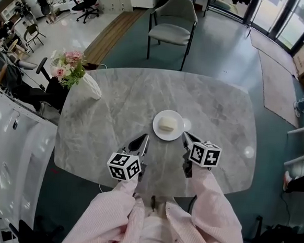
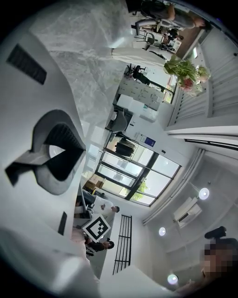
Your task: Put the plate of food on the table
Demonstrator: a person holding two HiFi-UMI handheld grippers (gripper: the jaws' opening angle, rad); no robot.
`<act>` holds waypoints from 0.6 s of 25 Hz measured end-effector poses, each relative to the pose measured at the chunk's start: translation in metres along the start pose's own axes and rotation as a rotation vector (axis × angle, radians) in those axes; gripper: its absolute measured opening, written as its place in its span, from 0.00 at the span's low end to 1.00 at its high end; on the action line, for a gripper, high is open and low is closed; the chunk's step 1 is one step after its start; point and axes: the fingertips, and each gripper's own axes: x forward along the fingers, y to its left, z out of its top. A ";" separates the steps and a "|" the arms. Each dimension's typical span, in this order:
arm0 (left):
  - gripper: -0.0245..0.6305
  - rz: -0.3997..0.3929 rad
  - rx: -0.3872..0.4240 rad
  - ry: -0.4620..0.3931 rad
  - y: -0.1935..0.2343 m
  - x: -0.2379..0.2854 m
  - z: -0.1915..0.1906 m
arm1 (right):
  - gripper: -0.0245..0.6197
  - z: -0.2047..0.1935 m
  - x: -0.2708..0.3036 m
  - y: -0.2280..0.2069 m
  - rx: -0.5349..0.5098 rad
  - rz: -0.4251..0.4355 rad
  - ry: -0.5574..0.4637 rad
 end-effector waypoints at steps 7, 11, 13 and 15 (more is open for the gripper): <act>0.03 0.000 0.042 -0.064 -0.009 -0.021 0.027 | 0.05 0.018 -0.037 0.024 -0.067 0.084 -0.100; 0.03 -0.003 0.069 -0.103 -0.012 -0.031 0.040 | 0.05 0.024 -0.052 0.033 -0.073 0.121 -0.164; 0.03 -0.002 0.084 -0.122 -0.014 -0.035 0.045 | 0.05 0.028 -0.059 0.036 -0.081 0.134 -0.201; 0.03 -0.002 0.101 -0.134 -0.016 -0.038 0.050 | 0.05 0.034 -0.067 0.040 -0.092 0.147 -0.237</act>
